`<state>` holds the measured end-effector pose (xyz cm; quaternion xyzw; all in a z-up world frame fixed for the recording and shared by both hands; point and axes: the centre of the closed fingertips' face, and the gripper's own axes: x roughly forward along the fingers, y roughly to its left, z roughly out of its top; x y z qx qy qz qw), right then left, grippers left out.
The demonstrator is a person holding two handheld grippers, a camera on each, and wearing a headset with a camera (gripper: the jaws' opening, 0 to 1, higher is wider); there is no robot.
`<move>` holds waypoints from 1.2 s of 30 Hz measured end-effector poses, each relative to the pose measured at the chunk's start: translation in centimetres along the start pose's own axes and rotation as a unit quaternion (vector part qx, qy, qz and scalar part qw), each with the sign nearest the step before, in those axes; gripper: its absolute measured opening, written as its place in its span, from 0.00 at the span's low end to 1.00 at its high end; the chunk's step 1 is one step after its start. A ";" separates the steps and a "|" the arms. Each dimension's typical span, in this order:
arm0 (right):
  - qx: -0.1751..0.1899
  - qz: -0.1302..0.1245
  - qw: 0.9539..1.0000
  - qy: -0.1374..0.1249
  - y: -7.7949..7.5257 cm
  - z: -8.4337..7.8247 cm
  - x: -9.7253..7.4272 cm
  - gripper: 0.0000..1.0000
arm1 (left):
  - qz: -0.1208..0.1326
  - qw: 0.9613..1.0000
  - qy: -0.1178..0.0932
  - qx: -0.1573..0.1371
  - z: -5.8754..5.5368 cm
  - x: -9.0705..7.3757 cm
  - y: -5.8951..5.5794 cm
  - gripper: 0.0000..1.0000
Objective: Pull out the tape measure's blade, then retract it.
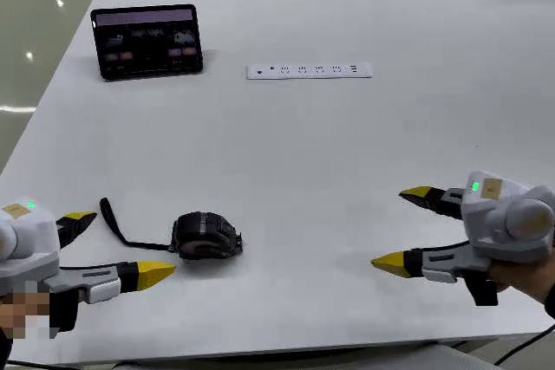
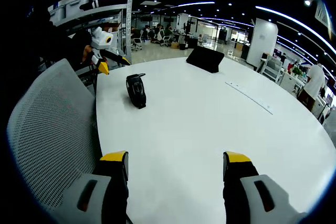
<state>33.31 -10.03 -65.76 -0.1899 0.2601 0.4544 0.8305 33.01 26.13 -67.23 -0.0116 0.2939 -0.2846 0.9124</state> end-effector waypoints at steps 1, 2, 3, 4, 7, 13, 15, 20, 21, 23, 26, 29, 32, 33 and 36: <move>0.008 -0.003 1.000 0.000 -0.1 -0.3 -0.4 0.71 | 0.008 1.000 -0.004 0.005 0.1 -0.2 0.3 1.00; 0.019 -0.005 1.000 0.003 -0.3 -0.9 -0.9 0.75 | 0.016 1.000 -0.004 0.008 0.0 -0.5 0.9 1.00; 0.021 -0.008 1.000 0.005 -0.4 -1.2 -1.1 0.77 | 0.014 1.000 0.000 0.005 -0.2 -0.6 1.0 1.00; 0.025 -0.009 1.000 0.008 -0.5 -1.8 -1.5 0.79 | 0.012 1.000 0.001 0.004 -0.4 -0.9 1.1 1.00; 0.034 -0.014 0.999 0.021 -0.7 -3.4 -2.1 0.85 | 0.018 1.000 0.006 -0.001 -0.9 -1.1 2.0 1.00; 0.058 -0.023 0.997 0.035 -1.0 -6.0 -3.2 0.96 | 0.020 1.000 0.021 0.010 -1.6 -1.9 2.9 1.00; 0.061 -0.026 0.997 0.039 -1.3 -6.6 -3.4 1.00 | 0.019 0.999 0.020 0.016 -1.6 -2.3 2.9 1.00; 0.062 -0.030 0.997 0.038 -1.7 -6.5 -3.9 1.00 | 0.025 1.000 0.004 0.018 -0.8 -3.3 3.0 1.00; 0.061 -0.030 0.997 0.037 -1.8 -6.4 -3.9 1.00 | 0.022 1.000 0.004 0.012 -0.8 -3.4 2.8 1.00; 0.060 -0.029 0.997 0.037 -1.9 -6.3 -3.9 1.00 | 0.020 1.000 0.004 0.013 -0.9 -3.4 2.7 1.00; 0.057 -0.029 0.997 0.036 -2.0 -6.0 -3.8 1.00 | 0.024 1.000 0.005 0.014 -0.9 -3.4 2.8 1.00; 0.047 -0.025 0.998 0.037 -1.9 -5.9 -3.6 1.00 | 0.023 1.000 0.003 0.012 -0.8 -3.3 2.9 1.00; 0.044 -0.023 0.998 0.036 -1.7 -5.7 -3.5 1.00 | 0.019 1.000 0.004 0.013 -0.6 -3.3 2.6 1.00; 0.044 -0.022 0.998 0.036 -1.6 -5.6 -3.6 1.00 | 0.018 1.000 0.004 0.013 -0.6 -3.3 2.5 1.00; 0.040 -0.021 0.998 0.035 -1.4 -5.5 -3.5 1.00 | 0.014 1.000 0.008 0.015 -0.8 -3.2 2.4 1.00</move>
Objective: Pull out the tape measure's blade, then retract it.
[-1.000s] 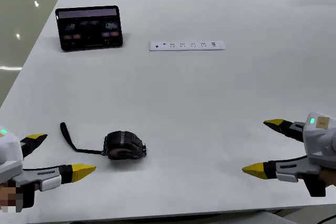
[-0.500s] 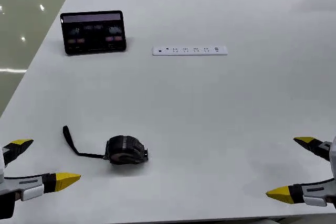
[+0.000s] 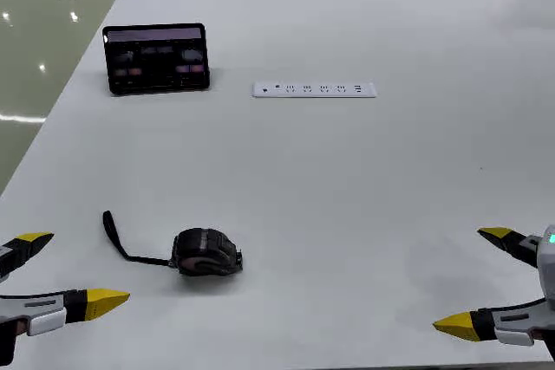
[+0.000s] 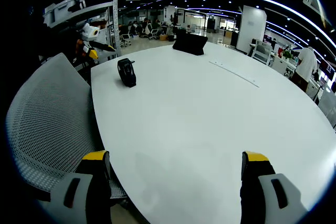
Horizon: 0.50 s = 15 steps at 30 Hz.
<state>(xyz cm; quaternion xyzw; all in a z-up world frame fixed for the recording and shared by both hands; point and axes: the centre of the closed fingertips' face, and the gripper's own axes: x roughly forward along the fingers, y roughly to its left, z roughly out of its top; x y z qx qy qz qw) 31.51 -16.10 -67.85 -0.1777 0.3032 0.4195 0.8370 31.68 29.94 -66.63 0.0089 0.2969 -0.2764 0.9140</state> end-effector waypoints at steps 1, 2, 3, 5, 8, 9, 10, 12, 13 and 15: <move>-0.002 0.000 1.000 0.000 0.0 0.0 0.0 1.00 | 0.006 1.000 0.001 0.004 0.0 0.0 0.2 1.00; -0.003 -0.001 1.000 0.000 0.0 0.0 0.1 1.00 | 0.006 1.000 0.001 0.005 0.0 0.0 0.3 1.00; -0.003 -0.001 1.000 0.000 0.0 0.1 0.1 1.00 | 0.002 1.000 0.000 0.000 0.0 0.0 0.2 1.00; -0.003 0.000 1.000 0.000 0.1 0.1 0.2 1.00 | 0.005 1.000 -0.001 0.006 0.0 -0.1 0.3 1.00; -0.004 0.001 1.000 0.000 0.1 0.0 0.2 1.00 | 0.003 1.000 -0.001 0.006 -0.1 -0.2 0.2 1.00; -0.002 0.000 1.000 0.001 0.0 0.0 0.2 1.00 | 0.003 1.000 -0.001 0.006 0.0 -0.2 0.1 1.00; 0.001 0.000 1.000 0.001 -0.1 -0.1 0.2 1.00 | 0.003 1.000 -0.002 0.008 0.0 -0.2 0.1 1.00; 0.001 0.000 1.000 0.001 -0.2 -0.2 0.2 1.00 | 0.002 1.000 -0.001 0.009 0.1 -0.2 0.0 1.00; 0.001 -0.001 1.000 0.001 -0.3 -0.2 0.1 1.00 | 0.003 1.000 -0.002 0.009 0.1 -0.3 0.0 1.00; 0.002 -0.003 1.000 0.000 -0.5 -0.3 0.1 1.00 | 0.003 1.000 0.004 0.008 -0.1 -0.3 -0.1 1.00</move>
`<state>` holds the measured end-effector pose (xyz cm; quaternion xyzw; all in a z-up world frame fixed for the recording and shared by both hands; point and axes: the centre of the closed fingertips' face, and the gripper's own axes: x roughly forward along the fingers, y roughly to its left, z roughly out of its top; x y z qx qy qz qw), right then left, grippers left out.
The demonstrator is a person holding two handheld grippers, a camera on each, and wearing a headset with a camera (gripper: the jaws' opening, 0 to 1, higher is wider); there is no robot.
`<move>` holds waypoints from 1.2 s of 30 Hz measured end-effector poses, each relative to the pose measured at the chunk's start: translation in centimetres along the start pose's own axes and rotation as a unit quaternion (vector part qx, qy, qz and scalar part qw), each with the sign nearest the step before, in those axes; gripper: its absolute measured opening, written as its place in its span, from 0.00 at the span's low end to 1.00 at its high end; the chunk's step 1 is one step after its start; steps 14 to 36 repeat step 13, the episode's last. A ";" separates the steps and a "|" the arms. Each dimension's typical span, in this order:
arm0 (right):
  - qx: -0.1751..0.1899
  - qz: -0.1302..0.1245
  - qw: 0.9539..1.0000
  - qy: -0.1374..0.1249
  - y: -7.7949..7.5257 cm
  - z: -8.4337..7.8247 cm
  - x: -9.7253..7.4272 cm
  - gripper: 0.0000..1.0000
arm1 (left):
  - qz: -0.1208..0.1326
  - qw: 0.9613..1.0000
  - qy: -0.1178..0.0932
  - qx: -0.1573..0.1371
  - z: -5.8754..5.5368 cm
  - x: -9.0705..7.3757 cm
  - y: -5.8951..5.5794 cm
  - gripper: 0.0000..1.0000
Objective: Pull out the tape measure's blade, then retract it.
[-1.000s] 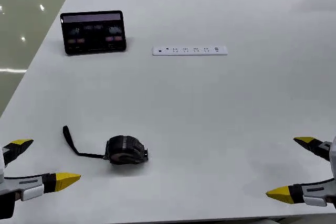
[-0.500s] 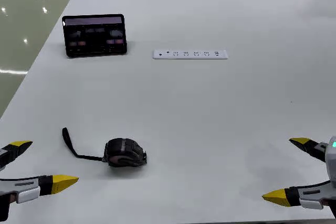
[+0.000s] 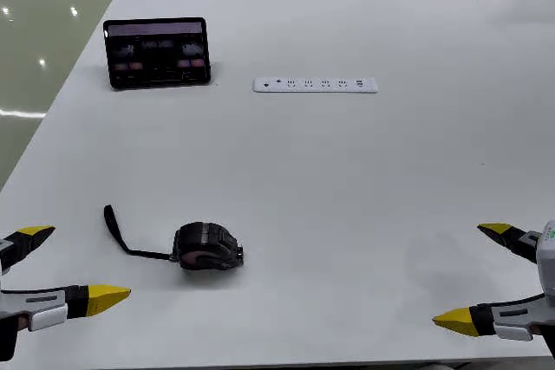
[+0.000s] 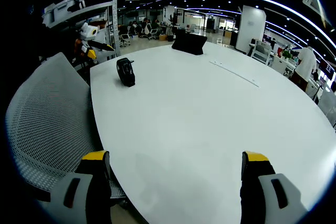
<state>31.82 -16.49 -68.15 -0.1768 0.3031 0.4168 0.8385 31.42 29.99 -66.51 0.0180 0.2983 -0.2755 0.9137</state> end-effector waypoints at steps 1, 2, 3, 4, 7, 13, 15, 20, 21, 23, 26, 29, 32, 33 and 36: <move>0.002 0.000 1.000 -0.002 -0.1 0.0 0.0 1.00 | 0.003 1.000 0.000 0.006 0.0 0.0 0.0 1.00; 0.007 0.002 1.000 -0.002 0.0 -0.1 0.0 1.00 | 0.001 1.000 0.000 0.005 0.0 0.0 -0.1 1.00; 0.014 0.003 1.000 0.001 0.0 -0.4 0.0 1.00 | -0.002 1.000 0.001 0.001 0.0 0.0 -0.3 1.00; 0.014 0.001 1.000 0.002 -0.1 -0.6 0.0 1.00 | -0.001 1.000 0.001 0.002 0.0 0.0 -0.3 1.00; 0.016 0.001 1.000 0.004 0.0 -1.0 -0.1 1.00 | -0.002 1.000 0.000 0.003 0.1 0.0 -0.5 1.00; 0.016 -0.001 1.000 0.005 0.0 -1.2 -0.2 1.00 | -0.001 1.000 0.000 0.003 0.1 -0.3 -0.5 1.00; 0.016 -0.001 1.000 0.005 0.0 -1.2 -0.2 1.00 | -0.001 1.000 0.000 0.003 0.1 -0.3 -0.5 1.00; 0.016 -0.001 1.000 0.005 0.0 -1.2 -0.2 1.00 | -0.001 1.000 0.000 0.003 0.1 -0.3 -0.5 1.00; 0.016 -0.001 1.000 0.005 0.0 -1.2 -0.2 1.00 | -0.001 1.000 0.000 0.003 0.1 -0.3 -0.5 1.00; 0.016 -0.001 1.000 0.005 0.0 -1.2 -0.2 1.00 | -0.001 1.000 0.000 0.003 0.1 -0.3 -0.5 1.00; 0.016 -0.001 1.000 0.005 0.0 -1.2 -0.2 1.00 | -0.001 1.000 0.000 0.003 0.1 -0.3 -0.5 1.00; 0.016 -0.001 1.000 0.005 0.0 -1.2 -0.2 1.00 | -0.001 1.000 0.000 0.003 0.1 -0.3 -0.5 1.00; 0.016 -0.001 1.000 0.005 0.0 -1.2 -0.2 1.00 | -0.001 1.000 0.000 0.003 0.1 -0.3 -0.5 1.00; 0.016 -0.001 1.000 0.005 0.0 -1.2 -0.2 1.00 | -0.001 1.000 0.000 0.003 0.1 -0.3 -0.5 1.00; 0.016 -0.001 1.000 0.005 0.0 -1.2 -0.2 1.00 | -0.001 1.000 0.000 0.003 0.1 -0.3 -0.5 1.00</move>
